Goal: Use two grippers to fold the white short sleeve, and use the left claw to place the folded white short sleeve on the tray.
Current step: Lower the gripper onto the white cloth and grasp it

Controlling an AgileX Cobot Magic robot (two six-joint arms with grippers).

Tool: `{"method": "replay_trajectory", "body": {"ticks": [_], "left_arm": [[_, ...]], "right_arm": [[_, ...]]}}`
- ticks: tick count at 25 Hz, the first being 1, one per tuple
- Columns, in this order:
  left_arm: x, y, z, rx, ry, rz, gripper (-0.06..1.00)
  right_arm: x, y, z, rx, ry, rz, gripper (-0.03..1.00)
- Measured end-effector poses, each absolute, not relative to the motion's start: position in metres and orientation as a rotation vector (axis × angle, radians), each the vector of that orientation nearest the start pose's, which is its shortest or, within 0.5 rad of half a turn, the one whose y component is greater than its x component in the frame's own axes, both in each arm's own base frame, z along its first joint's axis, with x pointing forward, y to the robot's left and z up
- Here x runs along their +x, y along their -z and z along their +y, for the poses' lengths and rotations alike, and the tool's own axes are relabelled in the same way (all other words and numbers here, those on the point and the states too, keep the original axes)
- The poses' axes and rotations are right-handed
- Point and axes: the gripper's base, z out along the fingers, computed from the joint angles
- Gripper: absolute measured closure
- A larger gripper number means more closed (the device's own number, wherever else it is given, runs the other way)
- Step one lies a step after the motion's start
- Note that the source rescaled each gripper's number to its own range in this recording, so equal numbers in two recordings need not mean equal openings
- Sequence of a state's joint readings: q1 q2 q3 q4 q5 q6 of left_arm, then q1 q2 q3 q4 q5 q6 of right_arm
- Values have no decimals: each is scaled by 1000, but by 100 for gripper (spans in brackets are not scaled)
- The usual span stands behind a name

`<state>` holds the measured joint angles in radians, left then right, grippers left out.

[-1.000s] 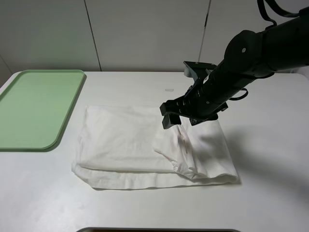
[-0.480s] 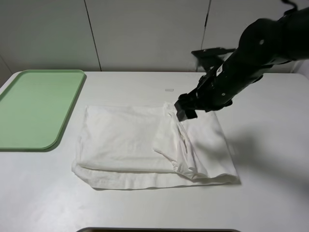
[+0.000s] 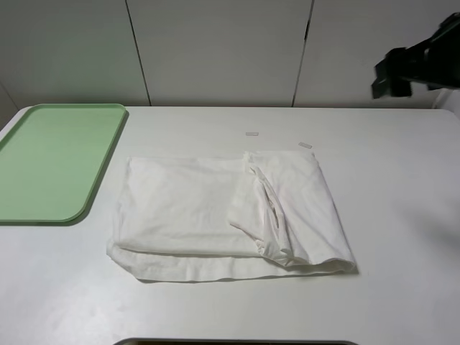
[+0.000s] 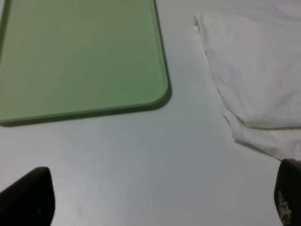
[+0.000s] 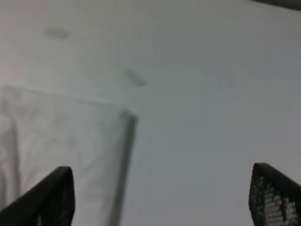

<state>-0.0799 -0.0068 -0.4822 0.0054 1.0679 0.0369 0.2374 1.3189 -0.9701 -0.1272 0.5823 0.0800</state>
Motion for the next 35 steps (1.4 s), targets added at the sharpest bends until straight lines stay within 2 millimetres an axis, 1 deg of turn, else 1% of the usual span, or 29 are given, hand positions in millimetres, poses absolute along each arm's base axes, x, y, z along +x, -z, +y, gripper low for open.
{"method": "replay_trajectory", "body": {"ticks": [1,2,3,4,5,6,7,9,10,11,13,14,15,16,17,19,20,22,23,24,26,27,28,30,31,32,33,34,35], "left_arm": [[-4,-272,1,120,20,2059,2],[-4,-272,1,120,20,2059,2],[-4,-272,1,120,20,2059,2],[-4,-272,1,120,20,2059,2],[-4,-272,1,120,20,2059,2],[-4,-272,1,120,20,2059,2],[-4,-272,1,120,20,2059,2],[-4,-272,1,120,20,2059,2],[-4,-272,1,120,20,2059,2],[-4,-272,1,120,20,2059,2],[-4,-272,1,120,20,2059,2],[-4,-272,1,120,20,2059,2],[-4,-272,1,120,20,2059,2],[-4,-272,1,120,20,2059,2],[-4,-272,1,120,20,2059,2],[-4,-272,1,120,20,2059,2],[-4,-272,1,120,20,2059,2],[-4,-272,1,120,20,2059,2],[-4,-272,1,120,20,2059,2],[-4,-272,1,120,20,2059,2],[-4,-272,1,120,20,2059,2],[-4,-272,1,120,20,2059,2],[-4,-272,1,120,20,2059,2],[-4,-272,1,120,20,2059,2],[-4,-272,1,120,20,2059,2],[-4,-272,1,120,20,2059,2],[-4,-272,1,120,20,2059,2],[-4,-272,1,120,20,2059,2],[-4,-272,1,120,20,2059,2]], "right_arm": [[267,-299,53,-262,-2,2387,15],[267,-299,53,-262,-2,2387,15],[261,-308,43,-223,17,2367,15],[258,-312,37,-198,28,2363,15],[250,-321,29,-159,41,2341,15],[233,-340,17,-105,57,2275,15],[219,-354,10,-72,71,2219,15],[204,-366,6,-53,78,2169,15],[204,-366,6,-53,78,2169,15],[188,-377,3,-41,84,2126,13],[170,-389,1,-27,85,2060,6],[170,-389,1,-27,85,2060,6],[161,-395,0,-17,85,2024,2],[155,-398,-1,-11,86,2005,0],[155,-398,-1,-11,86,2005,0],[128,-408,-5,-1,114,1950,-3],[128,-408,-5,-1,114,1950,-3],[114,-411,-6,7,119,1934,-3],[99,-414,-7,17,117,1914,-3],[99,-414,-7,17,117,1914,-3],[83,-416,-9,27,116,1892,-3],[65,-417,-10,36,115,1865,-3],[54,-417,-11,40,118,1839,-3],[44,-412,-13,39,130,1823,-3],[35,-407,-14,36,140,1806,-3],[22,-395,-15,21,164,1786,-3],[17,-389,-16,15,170,1780,-3],[17,-389,-16,15,170,1780,-3],[12,-382,-16,10,174,1773,-3]]}}
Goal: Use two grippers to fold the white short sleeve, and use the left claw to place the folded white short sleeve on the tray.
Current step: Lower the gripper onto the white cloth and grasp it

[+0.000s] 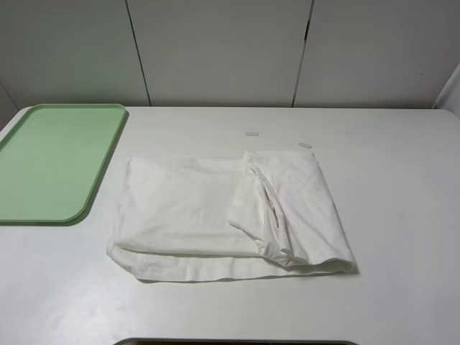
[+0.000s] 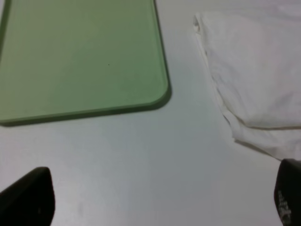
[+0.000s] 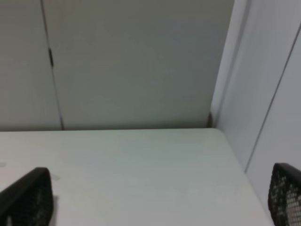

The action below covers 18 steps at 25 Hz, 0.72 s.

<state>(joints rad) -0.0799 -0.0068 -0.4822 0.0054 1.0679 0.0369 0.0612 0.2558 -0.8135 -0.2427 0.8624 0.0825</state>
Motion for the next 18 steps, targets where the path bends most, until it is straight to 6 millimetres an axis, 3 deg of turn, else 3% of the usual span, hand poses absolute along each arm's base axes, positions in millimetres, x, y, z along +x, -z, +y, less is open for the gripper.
{"method": "replay_trajectory", "body": {"ticks": [10,18], "left_arm": [[-4,-272,1,120,20,2059,2],[-4,-272,1,120,20,2059,2]], "right_arm": [[-12,-330,-7,-28,38,1720,-3],[1,-305,6,-184,-27,1728,-3]]}}
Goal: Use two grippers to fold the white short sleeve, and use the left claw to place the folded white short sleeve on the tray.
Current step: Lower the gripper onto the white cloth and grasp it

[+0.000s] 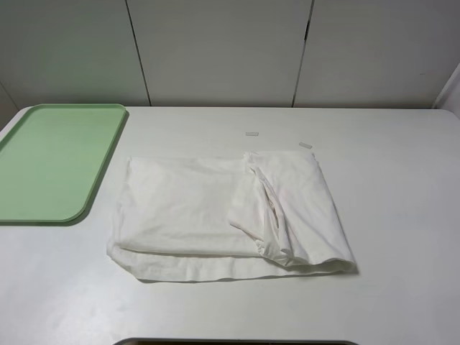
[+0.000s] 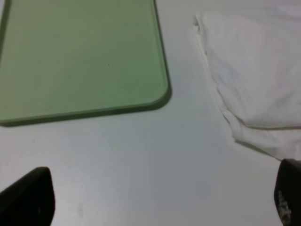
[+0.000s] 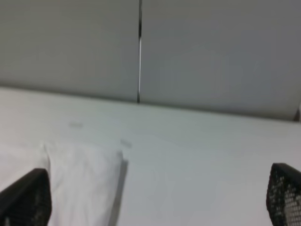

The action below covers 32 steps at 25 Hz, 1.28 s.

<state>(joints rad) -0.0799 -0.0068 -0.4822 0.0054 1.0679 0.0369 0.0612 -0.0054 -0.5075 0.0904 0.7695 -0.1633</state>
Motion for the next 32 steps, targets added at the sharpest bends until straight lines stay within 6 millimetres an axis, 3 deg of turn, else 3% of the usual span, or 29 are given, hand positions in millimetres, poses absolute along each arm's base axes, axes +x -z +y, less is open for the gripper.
{"method": "replay_trajectory", "body": {"ticks": [4,32], "left_arm": [[-4,-272,1,120,20,2059,2],[-4,-272,1,120,20,2059,2]], "right_arm": [[2,-296,6,-199,-25,1788,-3],[2,-296,6,-202,-23,1790,-3]]}}
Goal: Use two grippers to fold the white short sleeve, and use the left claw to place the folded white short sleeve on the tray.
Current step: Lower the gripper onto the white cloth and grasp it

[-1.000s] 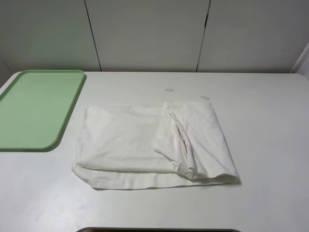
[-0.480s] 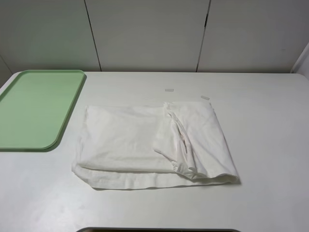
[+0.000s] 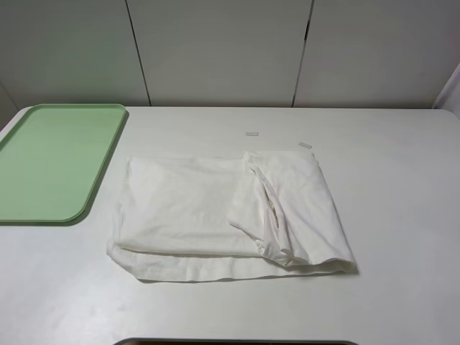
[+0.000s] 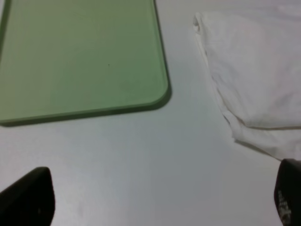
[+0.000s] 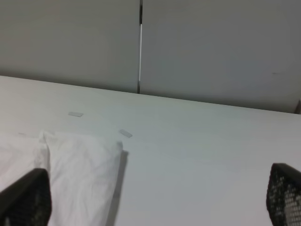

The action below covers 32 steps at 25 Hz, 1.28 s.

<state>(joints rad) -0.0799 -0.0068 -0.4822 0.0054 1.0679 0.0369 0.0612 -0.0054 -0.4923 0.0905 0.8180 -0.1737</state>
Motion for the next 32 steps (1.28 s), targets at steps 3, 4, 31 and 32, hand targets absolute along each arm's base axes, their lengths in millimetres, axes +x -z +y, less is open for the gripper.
{"method": "replay_trajectory", "body": {"ticks": [3,4,31,32], "left_arm": [[-4,-272,1,120,20,2059,2],[-4,-272,1,120,20,2059,2],[-4,-272,1,120,20,2059,2],[-4,-272,1,120,20,2059,2]], "right_arm": [[2,-296,6,-204,-22,1791,-3],[2,-296,6,-204,-22,1792,-3],[-5,-281,8,-210,-27,1993,-3],[-5,-281,8,-189,-13,1995,-3]]}}
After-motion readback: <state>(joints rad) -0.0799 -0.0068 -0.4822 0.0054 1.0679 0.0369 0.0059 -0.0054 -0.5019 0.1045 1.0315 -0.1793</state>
